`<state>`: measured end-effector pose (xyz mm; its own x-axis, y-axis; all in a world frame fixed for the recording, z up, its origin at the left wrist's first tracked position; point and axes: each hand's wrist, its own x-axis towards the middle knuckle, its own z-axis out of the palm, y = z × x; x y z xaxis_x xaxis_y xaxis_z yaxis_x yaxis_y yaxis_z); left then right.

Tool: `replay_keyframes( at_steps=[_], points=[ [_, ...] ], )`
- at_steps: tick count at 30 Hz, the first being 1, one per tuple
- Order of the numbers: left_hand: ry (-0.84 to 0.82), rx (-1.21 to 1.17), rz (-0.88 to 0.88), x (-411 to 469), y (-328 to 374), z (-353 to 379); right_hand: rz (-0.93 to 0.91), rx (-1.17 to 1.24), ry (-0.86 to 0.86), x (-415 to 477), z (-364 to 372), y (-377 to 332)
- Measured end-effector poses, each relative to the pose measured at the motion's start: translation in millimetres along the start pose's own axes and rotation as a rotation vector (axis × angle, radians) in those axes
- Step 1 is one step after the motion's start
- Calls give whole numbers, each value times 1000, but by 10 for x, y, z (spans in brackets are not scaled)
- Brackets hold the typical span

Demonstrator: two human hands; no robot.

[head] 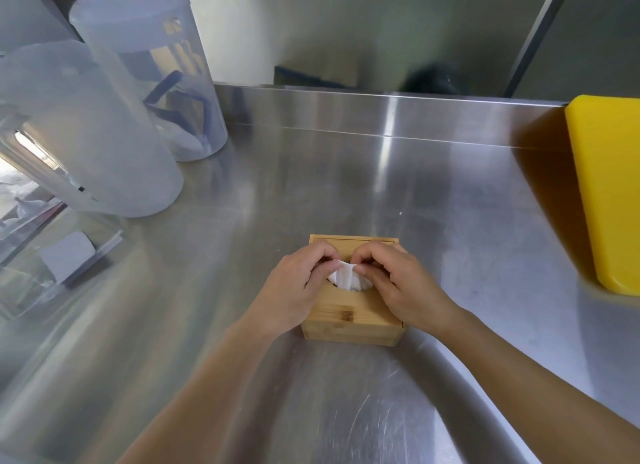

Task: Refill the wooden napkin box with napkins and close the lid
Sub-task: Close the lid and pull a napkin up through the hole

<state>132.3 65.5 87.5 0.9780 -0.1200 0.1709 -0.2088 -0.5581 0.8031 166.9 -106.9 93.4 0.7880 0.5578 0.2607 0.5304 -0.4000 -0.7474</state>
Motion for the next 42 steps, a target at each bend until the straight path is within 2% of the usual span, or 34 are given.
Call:
replay_keyframes(
  at_steps=[13, 19, 33, 39, 42],
  points=[
    [-261, 55, -73, 110, -4, -139, 186, 301, 20, -36, -55, 22],
    [-207, -149, -123, 49, -45, -158, 225, 458, 57, -36, -78, -21],
    [95, -439, -144, 7, -93, 1, 258, 542, 127, -43, -57, 39],
    [78, -453, -153, -18, -108, -18, 254, 549, 125, -46, -51, 28],
    [95, -446, -155, -20, -108, -15, 250, 458, 101, -37, -62, -7]
  ],
)
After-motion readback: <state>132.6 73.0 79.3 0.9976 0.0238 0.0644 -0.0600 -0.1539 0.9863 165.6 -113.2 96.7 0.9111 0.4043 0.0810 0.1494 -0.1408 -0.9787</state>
